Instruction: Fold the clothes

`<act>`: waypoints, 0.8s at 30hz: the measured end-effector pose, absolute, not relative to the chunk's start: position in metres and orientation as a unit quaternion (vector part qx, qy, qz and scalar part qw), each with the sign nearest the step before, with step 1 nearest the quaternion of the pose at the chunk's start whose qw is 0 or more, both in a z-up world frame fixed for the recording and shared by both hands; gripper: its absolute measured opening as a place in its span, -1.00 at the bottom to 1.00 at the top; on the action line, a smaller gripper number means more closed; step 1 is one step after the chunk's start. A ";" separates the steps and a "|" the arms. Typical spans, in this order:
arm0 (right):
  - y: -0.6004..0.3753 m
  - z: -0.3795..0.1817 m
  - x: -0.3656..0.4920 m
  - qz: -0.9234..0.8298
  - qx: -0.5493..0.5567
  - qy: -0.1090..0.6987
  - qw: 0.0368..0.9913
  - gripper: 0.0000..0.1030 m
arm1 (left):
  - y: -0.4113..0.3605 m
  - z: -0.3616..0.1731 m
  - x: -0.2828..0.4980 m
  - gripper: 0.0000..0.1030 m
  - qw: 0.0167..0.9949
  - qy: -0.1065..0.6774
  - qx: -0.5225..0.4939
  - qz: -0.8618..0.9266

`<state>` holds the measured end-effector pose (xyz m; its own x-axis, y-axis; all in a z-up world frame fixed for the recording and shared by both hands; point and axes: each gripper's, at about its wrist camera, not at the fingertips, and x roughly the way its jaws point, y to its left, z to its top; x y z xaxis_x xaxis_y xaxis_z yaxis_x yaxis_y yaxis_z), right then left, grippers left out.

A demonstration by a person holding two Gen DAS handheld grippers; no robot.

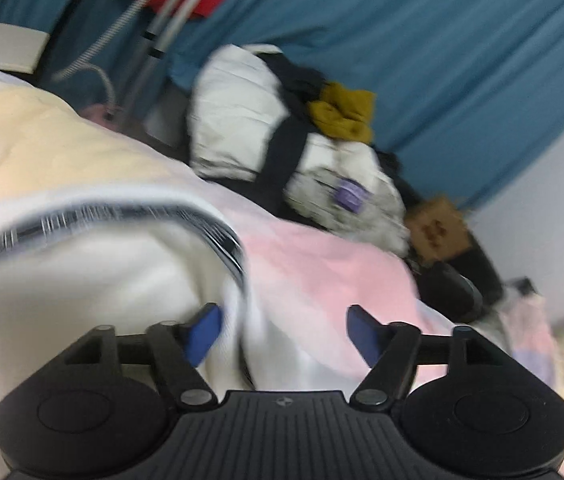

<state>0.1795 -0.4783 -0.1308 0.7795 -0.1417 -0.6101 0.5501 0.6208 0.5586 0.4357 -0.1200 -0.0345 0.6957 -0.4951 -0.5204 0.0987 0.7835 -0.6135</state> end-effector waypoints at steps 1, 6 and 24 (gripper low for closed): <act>-0.479 -0.130 0.178 -0.201 0.389 0.264 0.859 0.49 | -0.127 -0.036 0.429 0.47 0.872 0.357 -0.282 -0.178; -0.479 -0.122 0.168 -0.200 0.397 0.256 0.858 0.49 | -0.166 -0.056 0.392 0.50 0.840 0.396 -0.301 -0.216; -0.479 -0.132 0.180 -0.204 0.398 0.252 0.858 0.49 | -0.297 -0.027 0.467 -0.76 0.876 0.343 -0.213 -0.266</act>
<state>0.1803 -0.4793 -0.1317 0.7899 -0.1501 -0.5946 0.5506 0.6006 0.5798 0.4669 -0.2969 -0.0275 0.6241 -0.6110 -0.4871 0.3192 0.7684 -0.5547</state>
